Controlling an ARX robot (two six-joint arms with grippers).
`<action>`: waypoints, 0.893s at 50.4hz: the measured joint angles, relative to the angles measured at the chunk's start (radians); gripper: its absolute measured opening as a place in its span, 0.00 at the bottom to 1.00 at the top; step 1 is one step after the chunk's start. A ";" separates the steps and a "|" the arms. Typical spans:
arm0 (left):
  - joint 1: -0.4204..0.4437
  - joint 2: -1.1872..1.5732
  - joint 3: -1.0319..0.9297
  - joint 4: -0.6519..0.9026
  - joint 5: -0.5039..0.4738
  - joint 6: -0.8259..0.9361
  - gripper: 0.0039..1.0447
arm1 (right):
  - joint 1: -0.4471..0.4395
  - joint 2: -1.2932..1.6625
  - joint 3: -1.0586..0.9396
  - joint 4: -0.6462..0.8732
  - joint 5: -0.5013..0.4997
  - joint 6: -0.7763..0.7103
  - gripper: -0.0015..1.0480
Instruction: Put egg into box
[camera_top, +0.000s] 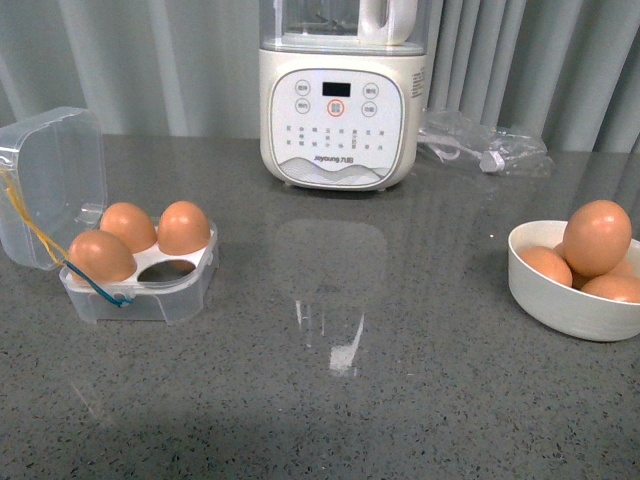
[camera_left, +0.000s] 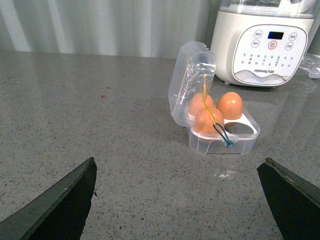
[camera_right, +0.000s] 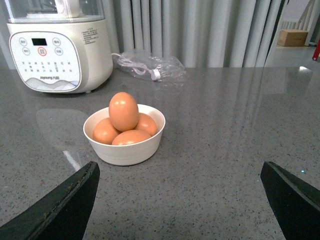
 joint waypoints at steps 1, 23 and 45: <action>0.000 0.000 0.000 0.000 0.000 0.000 0.94 | 0.000 0.000 0.000 0.000 0.000 0.000 0.93; 0.000 0.000 0.000 0.000 0.000 0.000 0.94 | -0.023 0.602 0.183 0.292 -0.133 0.076 0.93; 0.000 0.000 0.000 0.000 0.000 0.000 0.94 | -0.024 1.126 0.385 0.536 -0.253 -0.061 0.93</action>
